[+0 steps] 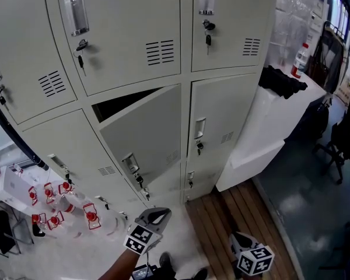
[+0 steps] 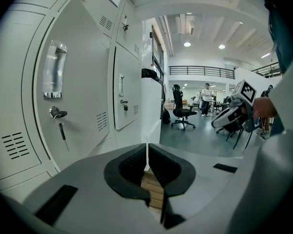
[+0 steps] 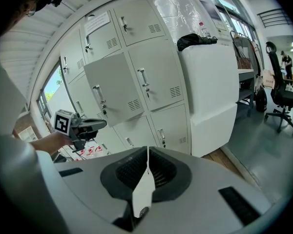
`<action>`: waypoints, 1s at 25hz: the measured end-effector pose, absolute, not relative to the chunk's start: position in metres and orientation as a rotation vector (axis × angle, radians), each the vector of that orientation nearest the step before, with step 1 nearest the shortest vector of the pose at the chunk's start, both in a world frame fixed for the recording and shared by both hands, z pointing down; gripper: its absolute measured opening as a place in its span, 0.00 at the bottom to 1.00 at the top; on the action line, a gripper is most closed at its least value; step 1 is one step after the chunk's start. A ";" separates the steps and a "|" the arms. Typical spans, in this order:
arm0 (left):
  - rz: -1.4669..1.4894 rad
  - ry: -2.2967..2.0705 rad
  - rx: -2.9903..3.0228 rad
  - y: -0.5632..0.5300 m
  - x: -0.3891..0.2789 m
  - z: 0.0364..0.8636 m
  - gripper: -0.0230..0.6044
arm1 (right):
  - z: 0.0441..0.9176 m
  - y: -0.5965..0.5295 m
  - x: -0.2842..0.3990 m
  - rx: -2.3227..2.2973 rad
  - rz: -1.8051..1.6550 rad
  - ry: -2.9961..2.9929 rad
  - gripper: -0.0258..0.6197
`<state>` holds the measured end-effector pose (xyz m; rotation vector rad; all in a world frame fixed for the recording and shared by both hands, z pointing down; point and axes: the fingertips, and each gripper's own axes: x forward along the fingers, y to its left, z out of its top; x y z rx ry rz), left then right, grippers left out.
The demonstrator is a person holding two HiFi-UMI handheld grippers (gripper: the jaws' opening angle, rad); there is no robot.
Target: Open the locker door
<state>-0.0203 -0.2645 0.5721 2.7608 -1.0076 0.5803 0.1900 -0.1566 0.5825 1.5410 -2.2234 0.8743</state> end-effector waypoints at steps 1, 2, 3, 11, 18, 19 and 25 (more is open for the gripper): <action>0.580 -1.007 2.763 -0.265 -0.020 0.571 0.08 | 0.582 -0.157 0.191 1.544 0.869 -2.223 0.10; 0.581 -1.006 2.766 -0.265 -0.019 0.571 0.08 | 0.582 -0.156 0.191 1.549 0.863 -2.221 0.10; 0.581 -1.006 2.768 -0.265 -0.019 0.570 0.08 | 0.581 -0.155 0.192 1.555 0.857 -2.219 0.10; 0.575 -1.012 2.784 -0.259 -0.026 0.564 0.08 | 0.578 -0.143 0.197 1.598 0.843 -2.202 0.10; 0.553 -1.059 2.799 -0.263 -0.038 0.550 0.08 | 0.560 -0.144 0.198 1.614 0.794 -2.235 0.10; 0.548 -1.067 2.807 -0.266 -0.040 0.547 0.08 | 0.558 -0.147 0.197 1.618 0.779 -2.244 0.10; 0.535 -1.111 2.798 -0.262 -0.061 0.547 0.08 | 0.555 -0.142 0.187 1.622 0.715 -2.257 0.09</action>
